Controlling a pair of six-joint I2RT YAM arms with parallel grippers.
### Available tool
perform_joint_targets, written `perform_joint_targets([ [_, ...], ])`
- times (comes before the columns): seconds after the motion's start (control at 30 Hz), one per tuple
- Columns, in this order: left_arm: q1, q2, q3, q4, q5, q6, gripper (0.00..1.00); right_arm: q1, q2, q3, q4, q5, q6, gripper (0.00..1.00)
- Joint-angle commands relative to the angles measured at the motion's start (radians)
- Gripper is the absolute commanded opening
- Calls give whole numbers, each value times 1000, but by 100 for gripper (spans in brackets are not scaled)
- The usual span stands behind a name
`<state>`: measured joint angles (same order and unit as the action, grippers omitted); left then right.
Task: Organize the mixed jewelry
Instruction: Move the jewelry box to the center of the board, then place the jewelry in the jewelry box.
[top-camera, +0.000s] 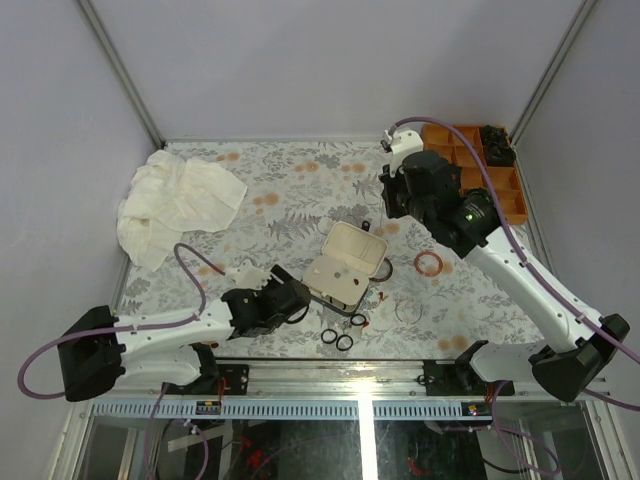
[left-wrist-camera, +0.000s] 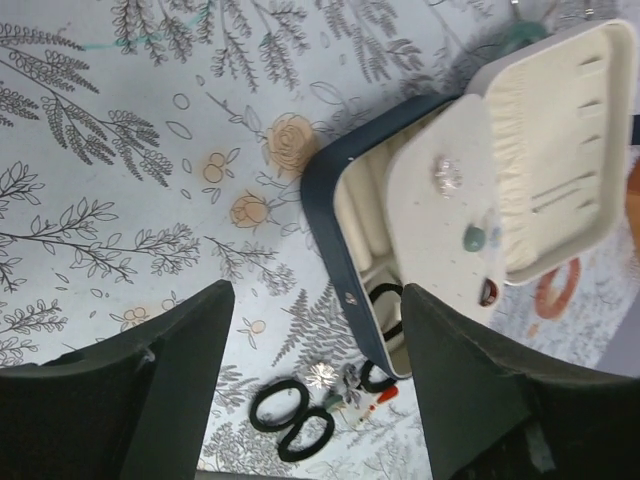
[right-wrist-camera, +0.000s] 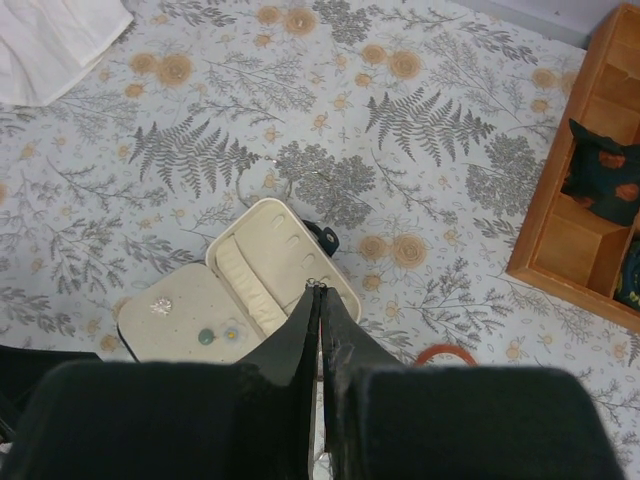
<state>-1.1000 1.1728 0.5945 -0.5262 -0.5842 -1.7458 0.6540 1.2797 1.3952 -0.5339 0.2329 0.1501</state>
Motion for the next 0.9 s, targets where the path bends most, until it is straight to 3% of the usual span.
perform_joint_targets([
  [0.0,-10,-96,26,-9,-92,104,71,-5,-24,64,0,-50,5,0],
  [0.17,-14,-236,5,63,-120,269,76,-5,-33,88,-27,-107,21,0],
  [0.4,-14,-395,-23,309,-71,637,77,-5,-65,82,-59,-200,59,0],
  [0.63,-12,-466,-61,636,59,976,75,-5,-107,49,-92,-324,87,0],
  [0.87,-9,-476,-90,842,160,1161,76,-6,-155,11,-137,-397,98,0],
])
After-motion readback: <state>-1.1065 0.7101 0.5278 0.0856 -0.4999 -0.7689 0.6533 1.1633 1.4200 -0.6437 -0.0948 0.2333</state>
